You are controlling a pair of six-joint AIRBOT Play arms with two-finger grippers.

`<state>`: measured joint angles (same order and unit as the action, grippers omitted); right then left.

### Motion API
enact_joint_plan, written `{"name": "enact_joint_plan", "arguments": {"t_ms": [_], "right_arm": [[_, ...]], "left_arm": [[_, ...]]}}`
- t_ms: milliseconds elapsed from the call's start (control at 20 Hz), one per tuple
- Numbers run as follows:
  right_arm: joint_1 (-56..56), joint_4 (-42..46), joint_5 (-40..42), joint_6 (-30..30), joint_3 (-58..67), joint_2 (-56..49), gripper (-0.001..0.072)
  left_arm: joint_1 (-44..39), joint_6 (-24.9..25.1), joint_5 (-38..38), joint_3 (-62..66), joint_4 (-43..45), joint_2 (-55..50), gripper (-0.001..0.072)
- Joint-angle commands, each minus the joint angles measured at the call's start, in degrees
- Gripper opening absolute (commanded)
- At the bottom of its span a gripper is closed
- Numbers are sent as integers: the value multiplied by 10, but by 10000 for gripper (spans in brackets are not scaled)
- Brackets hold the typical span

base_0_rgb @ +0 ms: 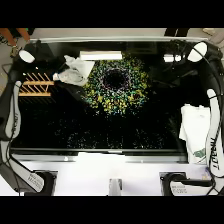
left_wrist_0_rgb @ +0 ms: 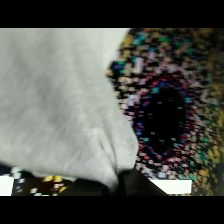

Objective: Fold the shirts.

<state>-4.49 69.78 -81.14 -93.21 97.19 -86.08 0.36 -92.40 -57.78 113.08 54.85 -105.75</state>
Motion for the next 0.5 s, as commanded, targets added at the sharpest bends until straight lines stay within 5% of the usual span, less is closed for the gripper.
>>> {"name": "enact_joint_plan", "arguments": {"t_ms": [0,100,250,450], "right_arm": [[-1,-49,-50,61,1,23,479],[-1,-47,-53,74,1,59,484],[-1,1,-43,77,1,132,491],[-1,44,-49,43,1,234,526]], "left_arm": [[-59,137,-12,1,-18,160,39],[-119,139,-12,1,24,258,39],[-227,68,-18,0,113,351,39],[-376,-10,-71,-19,236,355,39]]}}
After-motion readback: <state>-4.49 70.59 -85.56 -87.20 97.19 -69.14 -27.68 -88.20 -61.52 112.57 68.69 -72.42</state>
